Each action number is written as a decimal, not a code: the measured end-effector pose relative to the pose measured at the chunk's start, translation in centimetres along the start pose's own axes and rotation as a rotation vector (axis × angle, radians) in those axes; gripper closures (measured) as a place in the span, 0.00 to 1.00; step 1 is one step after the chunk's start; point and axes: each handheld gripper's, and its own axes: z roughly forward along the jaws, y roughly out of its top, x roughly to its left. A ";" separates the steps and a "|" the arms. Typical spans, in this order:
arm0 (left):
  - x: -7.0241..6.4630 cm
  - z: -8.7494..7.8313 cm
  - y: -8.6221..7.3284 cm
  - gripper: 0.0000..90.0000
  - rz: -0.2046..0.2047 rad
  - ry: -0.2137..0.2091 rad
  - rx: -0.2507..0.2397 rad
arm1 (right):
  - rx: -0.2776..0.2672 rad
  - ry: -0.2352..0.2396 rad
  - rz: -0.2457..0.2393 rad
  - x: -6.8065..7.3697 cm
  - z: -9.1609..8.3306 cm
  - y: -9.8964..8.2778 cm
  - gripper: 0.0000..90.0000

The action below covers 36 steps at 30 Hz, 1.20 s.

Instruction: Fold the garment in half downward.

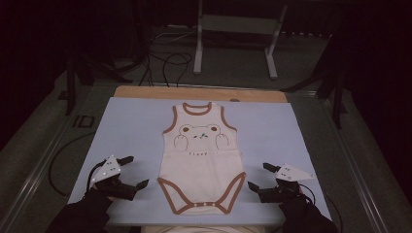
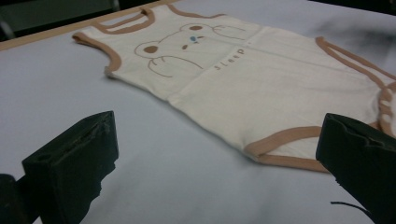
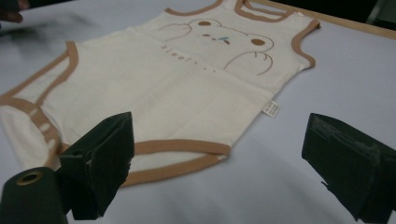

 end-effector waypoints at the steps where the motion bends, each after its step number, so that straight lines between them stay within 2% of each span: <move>1: 0.0 0.0 0.0 0.00 0.000 0.000 0.000 | -0.001 0.011 0.000 0.0 -0.1 0.2 0.10; 4: -0.2 -0.1 0.5 0.00 0.016 -0.009 0.000 | -0.030 0.026 0.012 0.2 -0.5 0.7 0.10; 7: -0.3 -0.3 1.0 0.00 0.021 -0.027 -0.011 | -0.059 0.021 0.018 0.2 -1.1 1.3 0.10; 9: -0.3 -0.4 1.3 0.00 0.034 -0.032 -0.012 | -0.064 0.021 0.025 0.3 -1.3 1.6 0.10; 10: -0.2 -0.5 1.7 0.00 0.048 -0.036 -0.010 | -0.081 0.013 0.019 0.4 -1.6 2.4 0.10; 12: 0.0 -0.7 2.1 0.00 0.034 -0.040 -0.014 | -0.090 0.003 0.006 0.5 -1.8 2.9 0.10; 16: 0.1 -1.0 2.7 0.00 0.034 -0.047 -0.020 | -0.080 -0.014 -0.020 0.5 -2.2 4.1 0.10; 19: 0.3 -1.2 3.3 0.00 0.027 -0.064 -0.019 | -0.084 -0.019 -0.015 0.3 -2.2 4.8 0.10; 24: 0.5 -1.1 4.7 0.00 0.047 -0.070 0.018 | -0.078 -0.040 -0.046 0.0 -2.2 7.1 0.10; 29: 0.8 -0.8 5.9 0.00 0.064 -0.073 0.028 | -0.084 -0.050 -0.059 -0.4 -2.1 8.5 0.10; 32: 1.0 -0.6 6.6 0.00 0.088 -0.064 0.030 | -0.077 -0.063 -0.067 -0.6 -1.7 9.3 0.10; 36: 1.4 -0.2 7.6 0.00 0.086 -0.063 0.028 | -0.073 -0.063 -0.072 -0.9 -1.1 10.1 0.10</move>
